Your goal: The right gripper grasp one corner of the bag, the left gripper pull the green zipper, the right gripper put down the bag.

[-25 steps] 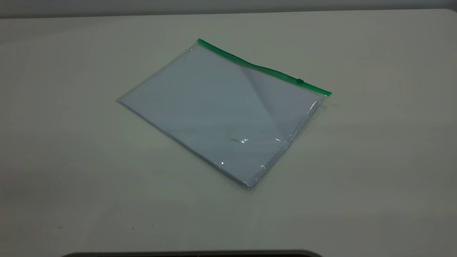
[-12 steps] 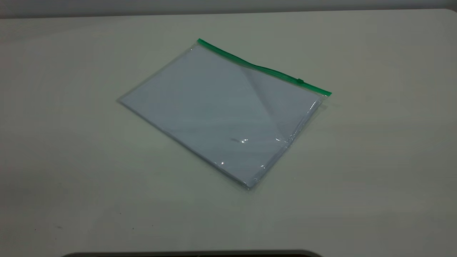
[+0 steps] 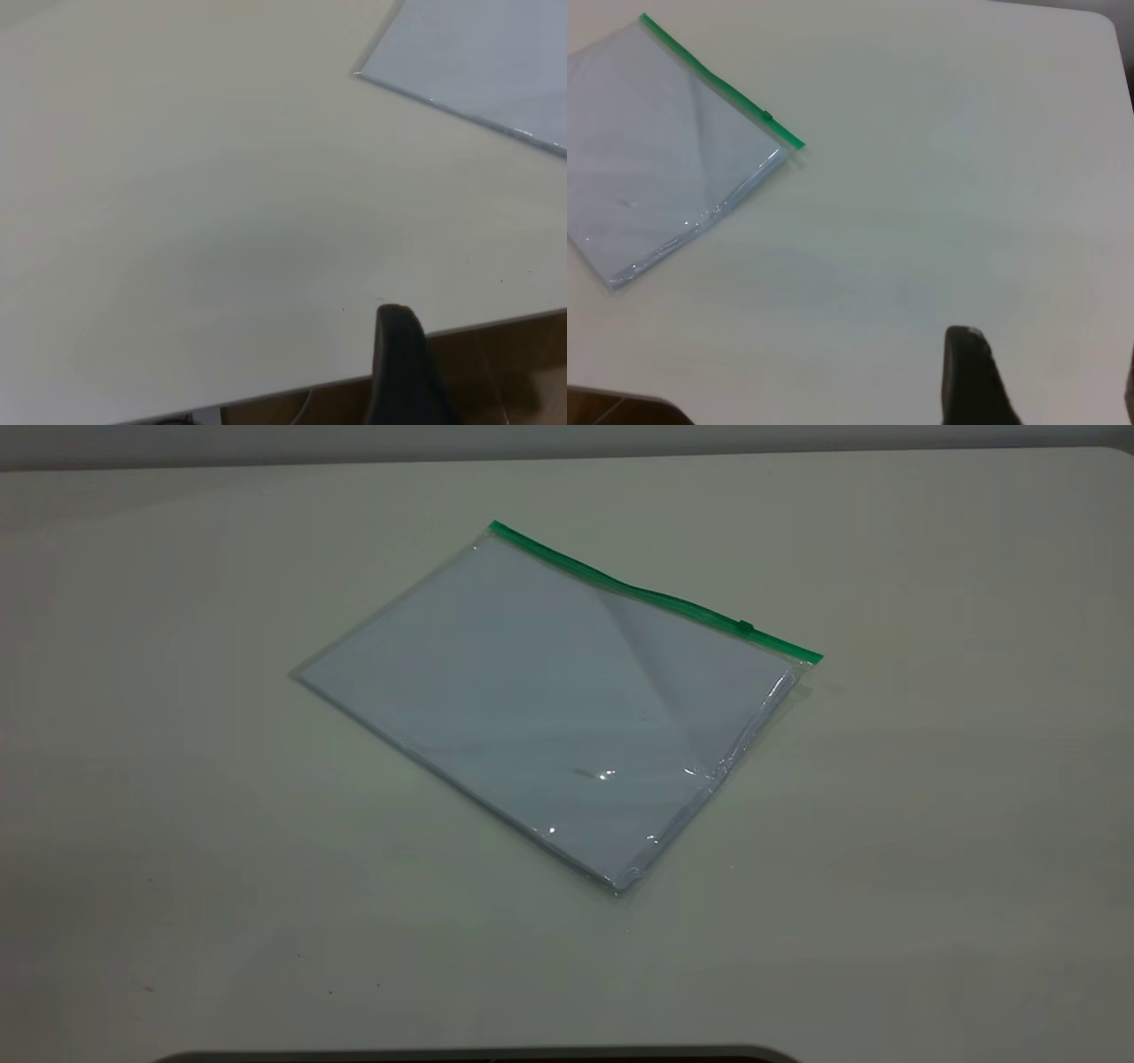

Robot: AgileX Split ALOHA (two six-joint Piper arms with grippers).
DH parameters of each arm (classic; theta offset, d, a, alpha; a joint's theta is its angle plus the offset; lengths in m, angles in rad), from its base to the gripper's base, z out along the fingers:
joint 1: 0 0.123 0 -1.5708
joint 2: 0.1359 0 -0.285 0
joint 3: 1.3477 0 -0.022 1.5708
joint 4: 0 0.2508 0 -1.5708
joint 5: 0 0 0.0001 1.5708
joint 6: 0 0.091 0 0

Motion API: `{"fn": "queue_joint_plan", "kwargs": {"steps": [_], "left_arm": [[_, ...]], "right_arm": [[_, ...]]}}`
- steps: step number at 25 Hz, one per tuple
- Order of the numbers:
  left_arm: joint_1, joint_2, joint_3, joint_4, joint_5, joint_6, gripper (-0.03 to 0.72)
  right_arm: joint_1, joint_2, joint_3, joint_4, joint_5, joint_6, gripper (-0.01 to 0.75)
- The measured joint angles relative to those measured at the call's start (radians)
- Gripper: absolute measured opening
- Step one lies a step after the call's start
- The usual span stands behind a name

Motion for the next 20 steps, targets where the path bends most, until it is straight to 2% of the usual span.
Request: {"fn": "queue_joint_plan", "kwargs": {"steps": [5,9,16,20], "left_arm": [[0.000,0.000,0.000,0.000,0.000,0.000,0.502],[0.000,0.025,-0.011,-0.003,-0.020,0.002,0.502],[0.000,0.377,-0.058,-0.102,-0.244,0.036,0.502],[0.000,0.645,-0.107,-0.162,-0.352,0.135,0.502]], "right_arm": [[0.000,0.000,0.000,0.005,0.000,0.000,0.450],[0.000,0.051,0.000,0.095,-0.007,-0.017,0.450],[0.000,0.416,-0.002,0.199,-0.039,-0.137,0.450],[0.000,0.629,-0.004,0.278,-0.169,-0.226,0.455]]}}
